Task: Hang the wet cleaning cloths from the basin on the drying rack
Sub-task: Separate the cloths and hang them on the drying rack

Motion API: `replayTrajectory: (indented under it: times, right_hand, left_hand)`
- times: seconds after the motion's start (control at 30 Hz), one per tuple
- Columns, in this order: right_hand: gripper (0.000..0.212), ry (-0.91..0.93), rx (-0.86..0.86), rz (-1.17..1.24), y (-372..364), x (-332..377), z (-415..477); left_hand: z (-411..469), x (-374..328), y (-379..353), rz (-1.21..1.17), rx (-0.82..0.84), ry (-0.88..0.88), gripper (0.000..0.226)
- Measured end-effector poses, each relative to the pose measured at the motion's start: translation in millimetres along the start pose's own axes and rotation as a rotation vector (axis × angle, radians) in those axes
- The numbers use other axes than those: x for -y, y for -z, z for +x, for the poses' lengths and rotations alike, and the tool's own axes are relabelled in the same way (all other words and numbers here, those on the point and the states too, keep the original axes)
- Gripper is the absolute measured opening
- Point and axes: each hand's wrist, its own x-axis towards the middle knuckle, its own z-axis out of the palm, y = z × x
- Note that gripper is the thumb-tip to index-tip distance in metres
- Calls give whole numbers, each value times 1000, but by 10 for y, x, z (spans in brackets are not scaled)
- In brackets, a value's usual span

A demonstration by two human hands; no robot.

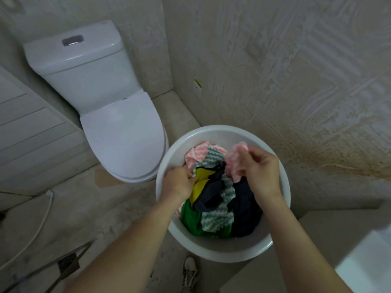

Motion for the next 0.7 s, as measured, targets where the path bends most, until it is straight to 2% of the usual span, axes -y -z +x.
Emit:
replayTrajectory:
  times: [0.07, 0.17, 0.2, 0.23, 0.3, 0.33, 0.37, 0.47, 0.6, 0.63, 0.7]
  right_hand:
    - [29, -185, -24, 232, 22, 91, 2]
    - [13, -279, 138, 137, 29, 104, 6]
    - [9, -242, 250, 27, 27, 80, -14]
    - [16, -173, 369, -127, 19, 38, -36]
    - [45, -30, 610, -538, -30, -101, -94]
    - [53, 17, 699, -710, -81, -177, -165]
    - [51, 64, 744, -822, -134, -258, -238]
    - [4, 187, 612, -861, -231, -478, -358]
    - [19, 195, 488, -738, -227, -486, -328]
    - [21, 174, 487, -697, -219, -443, -326]
    - [16, 151, 506, -618, -185, -350, -341]
  left_hand:
    - [-93, -83, 96, -154, -64, -36, 21]
    - [-293, -273, 303, -320, -154, -125, 18]
    - [-337, -302, 341, -337, -163, -136, 18]
    - [-363, -305, 355, -330, -156, -133, 18]
    - [-396, -264, 334, -237, -112, -107, 20]
    - [-420, -230, 311, -167, -101, -99, 27]
    - [-450, -188, 279, -104, -100, -112, 37]
    - [-590, -114, 165, 46, -95, -218, 46]
    - [-662, -114, 78, 366, 9, -170, 27]
    - [-651, -111, 66, 381, 18, -155, 22]
    - [-657, -125, 67, 244, 11, -168, 18]
